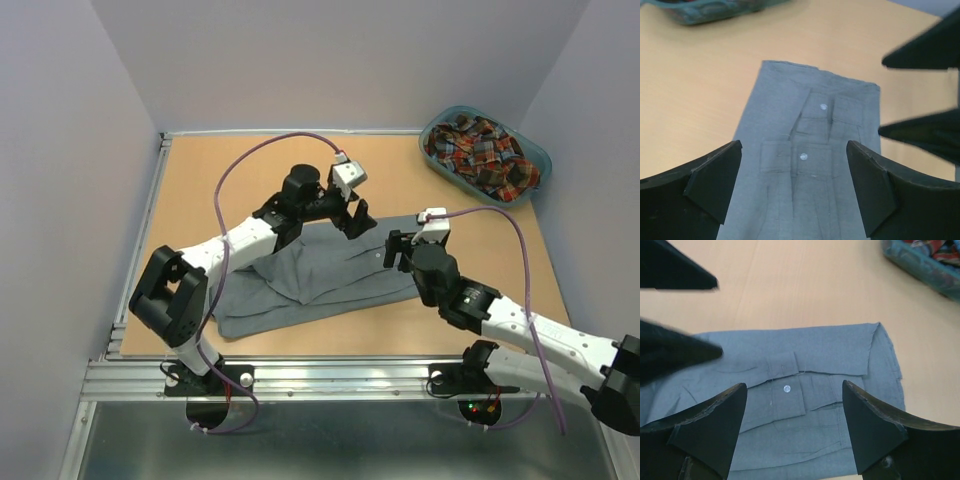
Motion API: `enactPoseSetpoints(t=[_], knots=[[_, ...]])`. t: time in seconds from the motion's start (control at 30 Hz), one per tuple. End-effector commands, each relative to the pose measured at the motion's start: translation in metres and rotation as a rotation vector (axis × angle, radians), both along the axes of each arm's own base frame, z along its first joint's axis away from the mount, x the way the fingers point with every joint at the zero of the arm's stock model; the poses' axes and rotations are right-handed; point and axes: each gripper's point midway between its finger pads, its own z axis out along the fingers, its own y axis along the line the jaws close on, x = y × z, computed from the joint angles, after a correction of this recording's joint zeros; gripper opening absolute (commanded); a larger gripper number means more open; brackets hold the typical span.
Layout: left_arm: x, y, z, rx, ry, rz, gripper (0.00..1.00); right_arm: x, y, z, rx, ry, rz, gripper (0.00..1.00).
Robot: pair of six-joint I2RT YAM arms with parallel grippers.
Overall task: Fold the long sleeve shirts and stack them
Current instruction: Fold the shirt
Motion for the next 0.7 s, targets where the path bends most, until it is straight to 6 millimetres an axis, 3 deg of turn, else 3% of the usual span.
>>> enactPoseSetpoints(t=[0.0,0.03,0.07,0.1,0.13,0.17,0.2,0.23,0.3,0.33,0.37,0.4,0.43,0.53,0.67], knots=[[0.047,0.039,0.108,-0.229,-0.041,0.348,0.98,0.012,0.02,-0.004,0.049,0.054,0.071,0.81],[0.059,0.061,0.121,-0.269,-0.007,0.46,0.99,0.018,0.026,-0.012,0.053,0.099,0.104,0.81],[0.059,0.07,0.122,-0.268,0.02,0.483,0.99,0.021,0.028,-0.019,0.05,0.123,0.121,0.81],[0.067,0.095,0.118,-0.235,0.056,0.599,0.99,0.027,0.034,-0.024,0.06,0.155,0.147,0.8],[0.069,0.103,0.104,-0.197,0.1,0.652,0.99,0.026,0.039,-0.02,0.072,0.154,0.173,0.8],[0.073,0.127,0.104,-0.197,0.13,0.756,0.99,0.034,0.04,-0.022,0.07,0.172,0.172,0.8],[0.062,0.144,0.089,-0.157,0.176,0.797,0.98,0.04,0.041,-0.028,0.076,0.198,0.187,0.8],[0.063,0.156,0.068,-0.121,0.215,0.841,0.98,0.043,0.043,-0.032,0.081,0.216,0.192,0.79],[0.059,0.198,0.064,-0.156,0.24,0.987,0.97,0.053,0.046,-0.047,0.111,0.278,0.184,0.76],[0.047,0.216,0.044,-0.126,0.277,1.039,0.96,0.062,0.038,-0.052,0.132,0.298,0.151,0.75],[0.05,0.244,0.035,-0.122,0.287,1.127,0.96,0.066,0.038,-0.058,0.166,0.324,0.127,0.73],[0.044,0.258,0.014,-0.091,0.324,1.17,0.95,0.075,0.034,-0.066,0.178,0.349,0.1,0.72],[0.044,0.268,0.016,-0.096,0.321,1.193,0.95,0.078,0.037,-0.071,0.187,0.368,0.094,0.72],[0.04,0.298,-0.007,-0.054,0.357,1.275,0.94,0.091,0.035,-0.081,0.231,0.399,0.043,0.7],[0.042,0.301,-0.041,-0.04,0.414,1.29,0.93,0.108,0.037,-0.094,0.313,0.416,-0.002,0.61]])
